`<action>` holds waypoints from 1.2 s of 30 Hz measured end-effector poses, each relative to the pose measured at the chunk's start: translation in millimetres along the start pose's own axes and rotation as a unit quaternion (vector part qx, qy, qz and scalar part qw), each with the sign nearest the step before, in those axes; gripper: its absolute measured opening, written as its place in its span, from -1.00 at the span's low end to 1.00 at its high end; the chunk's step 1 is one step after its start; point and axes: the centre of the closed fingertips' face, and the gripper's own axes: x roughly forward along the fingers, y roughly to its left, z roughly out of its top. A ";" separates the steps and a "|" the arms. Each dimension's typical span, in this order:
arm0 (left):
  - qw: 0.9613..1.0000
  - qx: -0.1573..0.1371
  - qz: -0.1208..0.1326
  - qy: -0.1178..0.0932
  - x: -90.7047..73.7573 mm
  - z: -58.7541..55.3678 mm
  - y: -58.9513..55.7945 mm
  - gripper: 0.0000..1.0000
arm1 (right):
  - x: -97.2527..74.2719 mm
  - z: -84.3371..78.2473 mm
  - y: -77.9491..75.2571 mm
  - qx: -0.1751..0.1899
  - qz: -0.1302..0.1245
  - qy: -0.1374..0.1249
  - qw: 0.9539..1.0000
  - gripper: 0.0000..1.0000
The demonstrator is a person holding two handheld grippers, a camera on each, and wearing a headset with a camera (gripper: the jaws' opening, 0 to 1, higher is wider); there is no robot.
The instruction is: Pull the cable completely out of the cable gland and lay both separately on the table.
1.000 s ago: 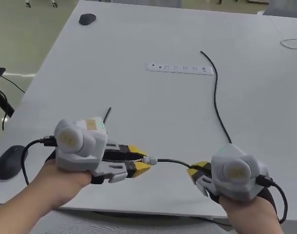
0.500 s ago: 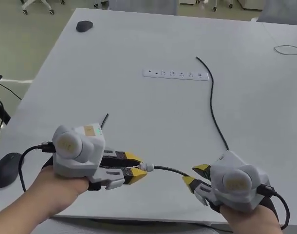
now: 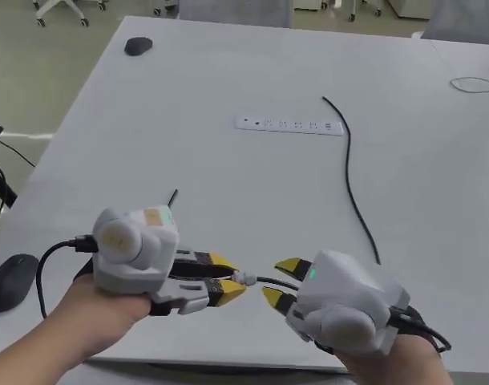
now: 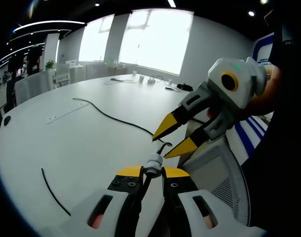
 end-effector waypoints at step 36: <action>1.000 0.002 0.003 0.003 7.1 -2.3 2.2 -0.70 | 10.6 -20.4 -3.9 -0.003 0.008 0.030 1.000 -1.00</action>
